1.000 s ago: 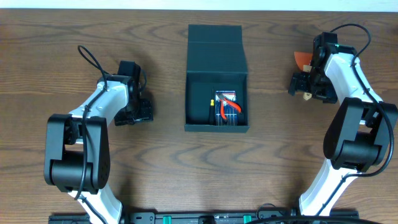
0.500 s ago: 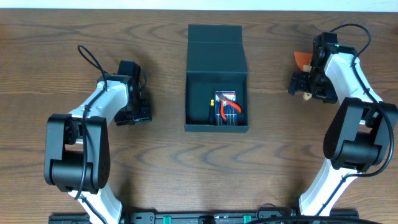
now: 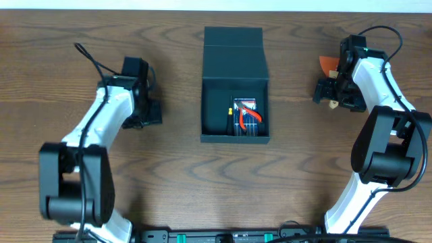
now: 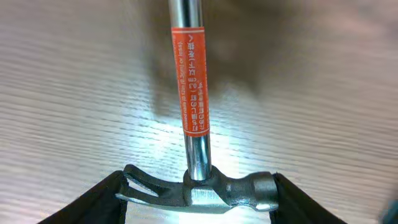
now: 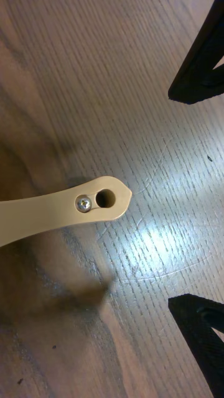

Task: Pack container
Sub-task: 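Lift the hammer and carry it over the black box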

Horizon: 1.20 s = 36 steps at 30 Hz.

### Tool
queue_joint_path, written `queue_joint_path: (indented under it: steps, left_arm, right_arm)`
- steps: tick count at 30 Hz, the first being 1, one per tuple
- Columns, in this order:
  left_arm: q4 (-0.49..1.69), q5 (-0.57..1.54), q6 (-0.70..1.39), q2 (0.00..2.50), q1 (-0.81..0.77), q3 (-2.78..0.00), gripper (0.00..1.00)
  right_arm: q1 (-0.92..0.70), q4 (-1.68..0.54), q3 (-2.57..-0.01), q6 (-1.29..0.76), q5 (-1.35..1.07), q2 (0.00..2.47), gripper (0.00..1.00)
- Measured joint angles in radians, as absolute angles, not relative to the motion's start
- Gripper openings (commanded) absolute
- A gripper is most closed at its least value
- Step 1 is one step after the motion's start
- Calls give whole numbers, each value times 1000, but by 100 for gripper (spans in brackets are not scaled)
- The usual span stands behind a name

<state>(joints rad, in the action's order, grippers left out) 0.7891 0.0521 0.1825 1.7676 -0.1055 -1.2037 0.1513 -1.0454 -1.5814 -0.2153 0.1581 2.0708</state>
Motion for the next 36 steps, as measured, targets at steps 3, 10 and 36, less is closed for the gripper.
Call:
queue_joint_path:
  steps: [3,10,36]
  left_arm:
    - [801,52,183,1707,-105,-1215,60]
    - [805,83,183,1562,-105,-1219,59]
    - [776,223,183,1446,-558,-1310,53]
  right_arm:
    - [151,-1045,-1581,-215,158,2071,99]
    - [151,-1045,-1581,-215,158,2071,99]
    - [151,-1045,-1581,-215,158,2071,99]
